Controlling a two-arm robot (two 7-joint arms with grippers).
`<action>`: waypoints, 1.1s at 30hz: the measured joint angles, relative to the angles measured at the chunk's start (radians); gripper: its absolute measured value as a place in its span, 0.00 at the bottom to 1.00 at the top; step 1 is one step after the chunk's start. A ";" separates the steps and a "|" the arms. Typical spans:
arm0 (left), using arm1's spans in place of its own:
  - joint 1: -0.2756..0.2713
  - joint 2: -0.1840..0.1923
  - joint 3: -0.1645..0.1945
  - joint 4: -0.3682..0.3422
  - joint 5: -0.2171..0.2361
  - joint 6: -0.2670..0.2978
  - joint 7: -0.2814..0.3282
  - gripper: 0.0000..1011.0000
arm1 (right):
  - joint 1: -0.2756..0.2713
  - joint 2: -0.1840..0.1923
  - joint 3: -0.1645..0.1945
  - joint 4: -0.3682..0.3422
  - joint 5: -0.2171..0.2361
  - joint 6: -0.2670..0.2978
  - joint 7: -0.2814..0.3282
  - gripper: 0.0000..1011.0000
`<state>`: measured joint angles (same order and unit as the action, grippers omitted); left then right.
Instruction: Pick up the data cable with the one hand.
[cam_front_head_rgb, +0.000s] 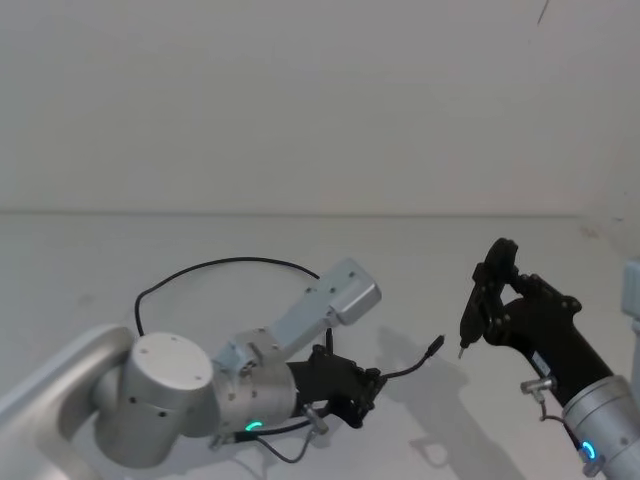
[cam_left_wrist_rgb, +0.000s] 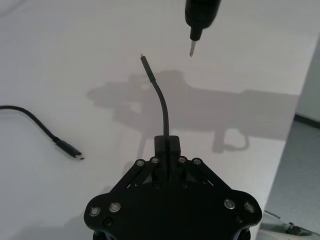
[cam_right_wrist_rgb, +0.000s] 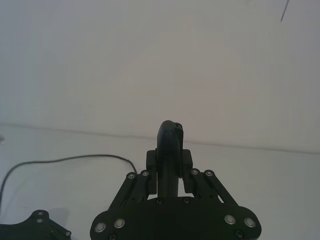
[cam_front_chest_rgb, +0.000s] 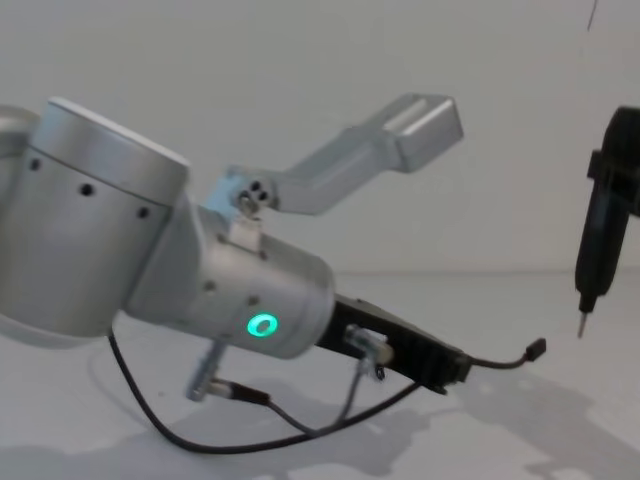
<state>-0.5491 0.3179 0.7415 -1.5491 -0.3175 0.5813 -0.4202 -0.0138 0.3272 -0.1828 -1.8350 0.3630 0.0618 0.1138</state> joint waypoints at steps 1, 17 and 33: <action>0.000 0.007 0.000 -0.006 0.001 -0.006 -0.008 0.03 | 0.000 -0.001 0.002 -0.002 0.006 0.003 0.003 0.28; 0.011 0.163 -0.040 -0.123 0.011 -0.093 -0.117 0.03 | -0.002 -0.009 0.045 -0.062 0.116 0.070 0.040 0.28; 0.014 0.234 -0.049 -0.175 -0.016 -0.148 -0.205 0.03 | 0.025 -0.016 0.064 -0.067 0.200 0.083 0.075 0.28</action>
<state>-0.5349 0.5520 0.6926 -1.7240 -0.3337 0.4333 -0.6253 0.0115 0.3108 -0.1188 -1.9023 0.5631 0.1453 0.1891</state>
